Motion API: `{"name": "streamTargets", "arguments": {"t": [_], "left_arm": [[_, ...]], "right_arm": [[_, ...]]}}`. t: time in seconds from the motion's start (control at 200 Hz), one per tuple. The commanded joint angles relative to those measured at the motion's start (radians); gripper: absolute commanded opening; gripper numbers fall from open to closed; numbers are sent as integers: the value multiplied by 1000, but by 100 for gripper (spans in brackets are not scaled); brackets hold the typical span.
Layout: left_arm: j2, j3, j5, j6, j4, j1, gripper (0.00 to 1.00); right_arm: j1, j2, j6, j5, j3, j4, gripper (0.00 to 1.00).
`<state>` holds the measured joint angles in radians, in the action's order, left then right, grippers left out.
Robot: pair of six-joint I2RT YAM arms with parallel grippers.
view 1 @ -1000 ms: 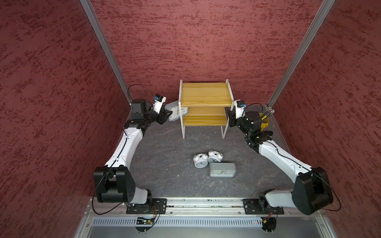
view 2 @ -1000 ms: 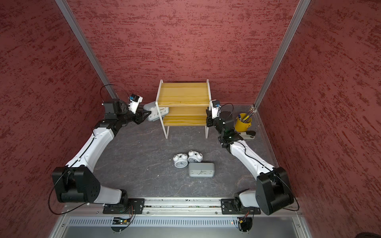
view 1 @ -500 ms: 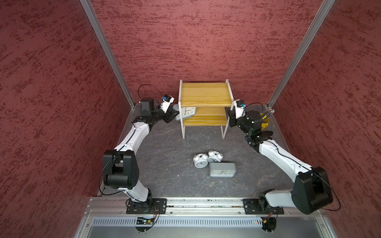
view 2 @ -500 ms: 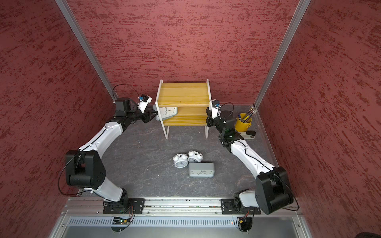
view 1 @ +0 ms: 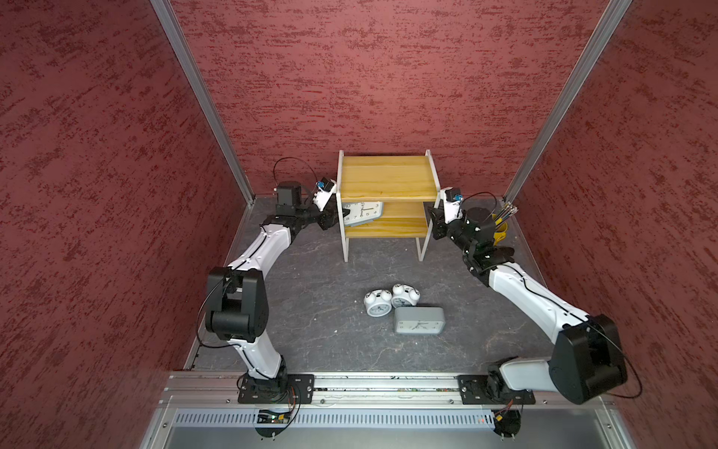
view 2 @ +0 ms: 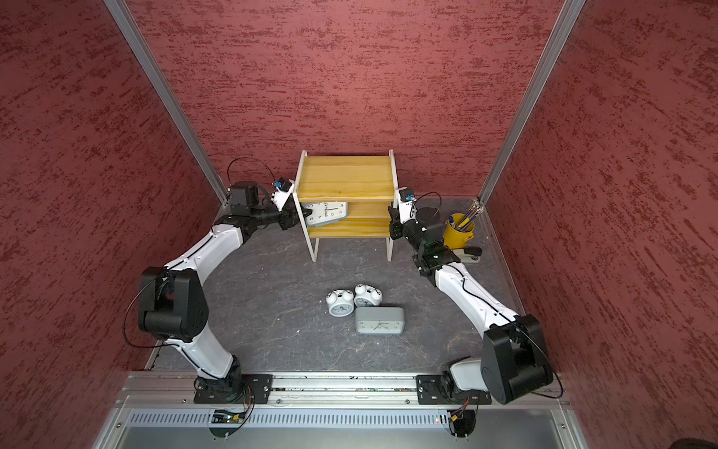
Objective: Place the alarm clocks on the shelf by style
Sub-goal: Place the alarm on the shelf.
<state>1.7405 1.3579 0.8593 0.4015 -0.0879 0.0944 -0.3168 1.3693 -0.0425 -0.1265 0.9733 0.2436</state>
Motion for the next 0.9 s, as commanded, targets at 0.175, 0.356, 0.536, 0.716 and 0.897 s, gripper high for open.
{"name": "streamTargets", "arguments": {"t": [0.175,0.356,0.536,0.716,0.897], "left_arm": [[50,54,59,15,40,24,32],[44,37,2,9,43,20,67],[19,7,-71,11,52,14,90],[-45,-74,-163,24,110,7,91],[-87,-129,-233,34,137,4,87]], "right_arm": [[3,-8,-10,-11,38,-16,19],[4,-13,-16,-10,38,-20,20],[5,-13,-13,-13,38,-23,20],[4,-18,-11,-9,37,-24,21],[5,-20,-9,-11,38,-26,21]]}}
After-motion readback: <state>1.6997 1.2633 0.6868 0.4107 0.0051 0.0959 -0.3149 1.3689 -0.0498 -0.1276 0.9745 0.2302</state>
